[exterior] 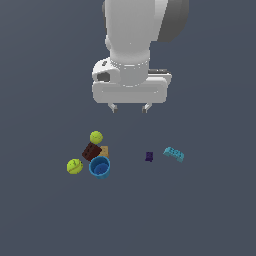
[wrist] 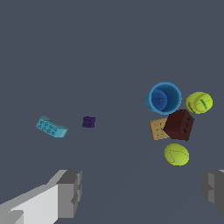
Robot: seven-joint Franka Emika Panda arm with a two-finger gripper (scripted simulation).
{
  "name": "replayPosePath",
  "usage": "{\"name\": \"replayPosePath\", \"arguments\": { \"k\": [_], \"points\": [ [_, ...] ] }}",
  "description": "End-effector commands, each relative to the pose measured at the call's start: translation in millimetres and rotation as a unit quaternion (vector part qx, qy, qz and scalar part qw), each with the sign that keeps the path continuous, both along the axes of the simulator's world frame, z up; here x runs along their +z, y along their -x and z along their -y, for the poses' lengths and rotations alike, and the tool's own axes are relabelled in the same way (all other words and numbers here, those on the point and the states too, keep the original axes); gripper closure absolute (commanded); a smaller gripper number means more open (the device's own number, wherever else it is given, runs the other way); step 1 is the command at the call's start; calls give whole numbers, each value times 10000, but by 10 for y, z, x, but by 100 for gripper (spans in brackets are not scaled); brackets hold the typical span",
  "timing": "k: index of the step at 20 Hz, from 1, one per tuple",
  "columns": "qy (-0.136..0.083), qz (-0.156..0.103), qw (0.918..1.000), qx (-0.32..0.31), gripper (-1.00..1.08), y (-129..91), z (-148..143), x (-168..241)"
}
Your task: Pick up a designated object from a clutter of objects.
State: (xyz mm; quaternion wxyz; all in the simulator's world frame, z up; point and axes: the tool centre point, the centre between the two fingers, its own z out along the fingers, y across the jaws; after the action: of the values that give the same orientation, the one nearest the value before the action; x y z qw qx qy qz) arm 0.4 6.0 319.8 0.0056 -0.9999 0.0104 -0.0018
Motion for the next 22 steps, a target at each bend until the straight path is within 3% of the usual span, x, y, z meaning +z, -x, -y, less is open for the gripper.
{"name": "replayPosePath", "arguments": {
  "k": [1, 11, 22],
  "points": [
    [0, 0, 10000, 0, -92, 0, 0, 0],
    [12, -110, 9998, -165, -92, -15, 231, -15],
    [110, -102, 9987, 479, -92, -135, -27, -295]
  ]
}}
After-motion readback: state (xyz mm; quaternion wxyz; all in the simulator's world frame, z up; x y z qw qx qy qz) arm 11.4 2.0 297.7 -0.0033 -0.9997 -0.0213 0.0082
